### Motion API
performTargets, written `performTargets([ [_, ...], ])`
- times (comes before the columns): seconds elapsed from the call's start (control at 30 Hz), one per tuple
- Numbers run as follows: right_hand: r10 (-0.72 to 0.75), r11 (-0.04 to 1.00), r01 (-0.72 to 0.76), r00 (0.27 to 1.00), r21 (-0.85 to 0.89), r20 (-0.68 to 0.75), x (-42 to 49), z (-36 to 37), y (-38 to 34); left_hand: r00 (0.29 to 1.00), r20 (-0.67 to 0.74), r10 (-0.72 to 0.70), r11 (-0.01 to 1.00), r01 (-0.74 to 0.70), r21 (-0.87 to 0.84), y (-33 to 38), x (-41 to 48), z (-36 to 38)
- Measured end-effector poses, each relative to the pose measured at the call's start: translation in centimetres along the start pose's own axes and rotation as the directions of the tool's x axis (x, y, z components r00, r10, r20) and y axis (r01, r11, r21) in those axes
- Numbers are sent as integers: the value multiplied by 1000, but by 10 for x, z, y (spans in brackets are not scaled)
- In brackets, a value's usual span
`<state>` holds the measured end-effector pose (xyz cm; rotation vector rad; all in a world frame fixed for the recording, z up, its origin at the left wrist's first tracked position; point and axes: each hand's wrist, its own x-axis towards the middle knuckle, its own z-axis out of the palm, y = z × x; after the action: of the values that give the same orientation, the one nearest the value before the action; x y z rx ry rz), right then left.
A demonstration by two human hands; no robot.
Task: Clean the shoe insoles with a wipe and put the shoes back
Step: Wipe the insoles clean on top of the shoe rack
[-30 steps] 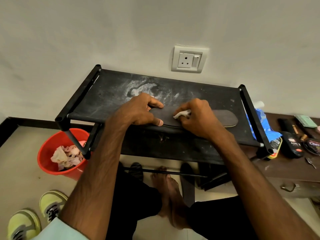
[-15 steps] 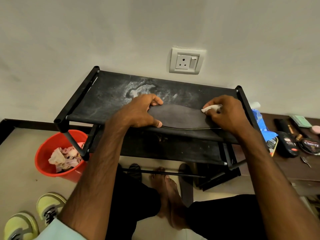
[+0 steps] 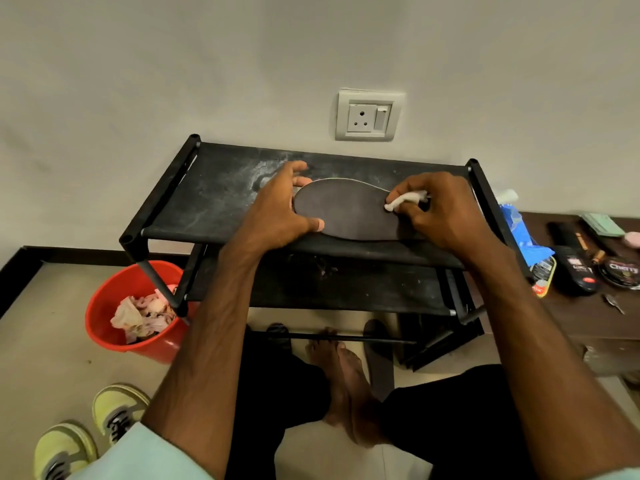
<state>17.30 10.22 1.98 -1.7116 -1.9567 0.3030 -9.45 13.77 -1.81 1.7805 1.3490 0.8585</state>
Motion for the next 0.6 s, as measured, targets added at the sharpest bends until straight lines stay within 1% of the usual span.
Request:
performTargets([
  [0.07,-31,999,32,998,15,-58,-3,4,-4,990,-136,-41,992,24,-124,-1,-1,6],
  [0.1,-43,999,45,995,27,-88,-4,7,-7,975,-208,-75,977,30,-213,-1,-1,10],
  [0.17,-56,994,70,985,83,-164,-11,11,-12,939,-300,-167,902,23,-431,4,-6,16],
  [0.23,-58,981,101,966,164,-252,-20,12,-19,917,-310,-249,778,-1,-628,10,-11,19],
  [0.3,-60,963,142,942,229,-330,-30,12,-27,924,-265,-278,660,-17,-751,18,-17,23],
  [0.37,-44,942,169,918,289,-393,-42,10,-36,944,-198,-263,583,-9,-813,27,-28,30],
  [0.4,-33,934,177,907,310,-419,-48,9,-41,953,-172,-248,567,-1,-824,31,-34,35],
  [0.43,-20,928,181,896,324,-443,-53,8,-45,961,-151,-232,564,7,-826,35,-41,42],
  [0.53,13,915,197,858,353,-513,-75,0,-59,979,-115,-165,599,7,-801,44,-68,61],
  [0.6,20,898,218,848,383,-530,-88,-3,-66,987,-98,-124,611,-2,-792,48,-85,70],
])
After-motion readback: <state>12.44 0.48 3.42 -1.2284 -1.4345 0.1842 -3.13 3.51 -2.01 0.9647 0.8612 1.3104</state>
